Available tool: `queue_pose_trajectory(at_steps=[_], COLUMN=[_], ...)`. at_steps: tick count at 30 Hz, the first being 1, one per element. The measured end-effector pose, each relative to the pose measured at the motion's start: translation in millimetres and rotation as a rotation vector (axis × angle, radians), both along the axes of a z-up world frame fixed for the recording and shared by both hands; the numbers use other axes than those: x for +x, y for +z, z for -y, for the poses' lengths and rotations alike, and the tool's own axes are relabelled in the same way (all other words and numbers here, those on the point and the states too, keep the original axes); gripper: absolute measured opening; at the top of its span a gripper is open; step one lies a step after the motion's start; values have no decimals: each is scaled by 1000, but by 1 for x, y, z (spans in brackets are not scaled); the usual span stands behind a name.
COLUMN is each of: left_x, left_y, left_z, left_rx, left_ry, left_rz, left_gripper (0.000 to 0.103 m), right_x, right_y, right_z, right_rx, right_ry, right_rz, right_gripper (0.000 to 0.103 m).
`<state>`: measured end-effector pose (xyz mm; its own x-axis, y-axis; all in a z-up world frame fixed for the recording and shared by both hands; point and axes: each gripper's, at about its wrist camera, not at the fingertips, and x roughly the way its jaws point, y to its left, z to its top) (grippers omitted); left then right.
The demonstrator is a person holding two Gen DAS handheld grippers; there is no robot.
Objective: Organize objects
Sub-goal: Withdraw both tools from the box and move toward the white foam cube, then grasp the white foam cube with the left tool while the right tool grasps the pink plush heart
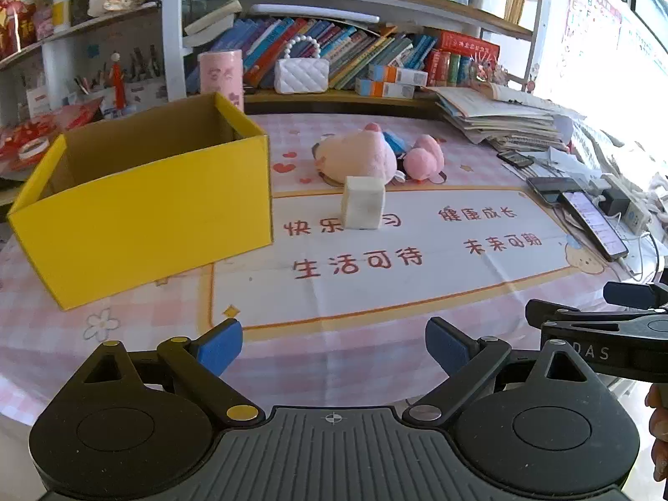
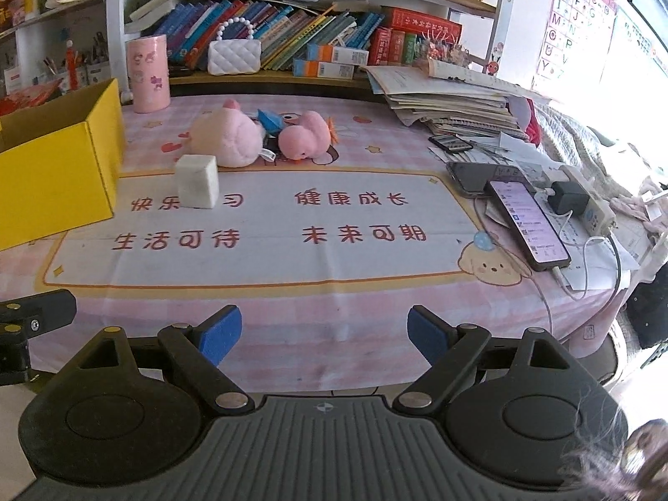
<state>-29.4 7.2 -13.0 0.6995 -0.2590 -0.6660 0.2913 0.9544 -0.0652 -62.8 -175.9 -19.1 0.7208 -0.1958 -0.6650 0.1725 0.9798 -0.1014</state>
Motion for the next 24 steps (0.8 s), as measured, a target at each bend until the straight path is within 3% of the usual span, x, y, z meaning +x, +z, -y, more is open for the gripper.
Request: queue_pose_trajectory(at_steps=[24], left_x=[87], left_y=[-1], left_z=[73], left_rx=[34], left_ry=[73], left_rz=[14], left_gripper=[95], right_x=[113], right_y=[-2], right_z=[68], right_rx=[23], right_ry=[129], right_rz=[-17], right_gripper=[87])
